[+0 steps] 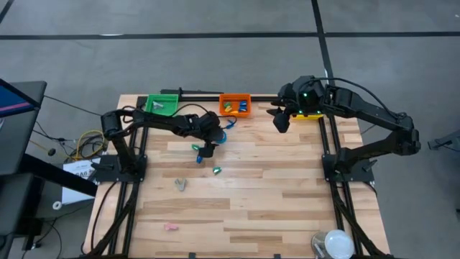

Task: Pick and place Stapler, Stapler remover, tape
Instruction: Put the light blue tape into the yellow bin, then put the green stapler into the orange bin

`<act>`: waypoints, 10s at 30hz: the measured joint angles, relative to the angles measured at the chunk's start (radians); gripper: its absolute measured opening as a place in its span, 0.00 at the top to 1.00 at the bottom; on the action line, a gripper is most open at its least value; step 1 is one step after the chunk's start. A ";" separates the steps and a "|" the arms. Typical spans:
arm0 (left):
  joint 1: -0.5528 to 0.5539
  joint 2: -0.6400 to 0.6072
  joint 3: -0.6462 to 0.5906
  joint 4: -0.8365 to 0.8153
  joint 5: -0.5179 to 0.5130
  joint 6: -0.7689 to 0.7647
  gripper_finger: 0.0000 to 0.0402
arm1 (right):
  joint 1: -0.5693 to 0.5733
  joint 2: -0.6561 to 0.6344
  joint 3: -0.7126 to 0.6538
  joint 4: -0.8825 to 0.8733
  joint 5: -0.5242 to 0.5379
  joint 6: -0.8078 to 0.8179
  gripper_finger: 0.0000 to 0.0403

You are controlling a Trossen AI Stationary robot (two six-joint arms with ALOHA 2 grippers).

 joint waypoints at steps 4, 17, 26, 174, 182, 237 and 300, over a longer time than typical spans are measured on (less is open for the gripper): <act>-0.013 0.000 0.000 0.006 0.010 0.010 0.40 | 0.000 0.000 0.000 -0.001 -0.007 0.000 0.59; -0.036 0.036 0.000 0.035 -0.053 -0.030 0.40 | 0.000 0.000 0.000 -0.012 -0.009 0.000 0.60; -0.034 0.036 0.000 0.037 -0.079 -0.089 0.42 | 0.024 0.000 0.000 -0.015 -0.009 -0.002 0.62; -0.065 -0.404 0.000 0.833 0.376 -0.848 0.88 | 0.178 0.194 0.000 0.578 0.071 -0.184 0.82; -0.066 -0.404 0.000 0.824 0.377 -0.852 0.77 | 0.178 0.193 0.000 0.578 0.072 -0.187 0.85; -0.030 -0.603 0.001 0.559 0.255 -0.746 0.52 | -0.298 0.086 0.000 -0.200 0.218 -0.169 0.91; -0.030 -0.602 0.000 0.560 0.255 -0.755 0.52 | -0.662 0.404 -0.001 -0.403 0.202 -0.229 0.47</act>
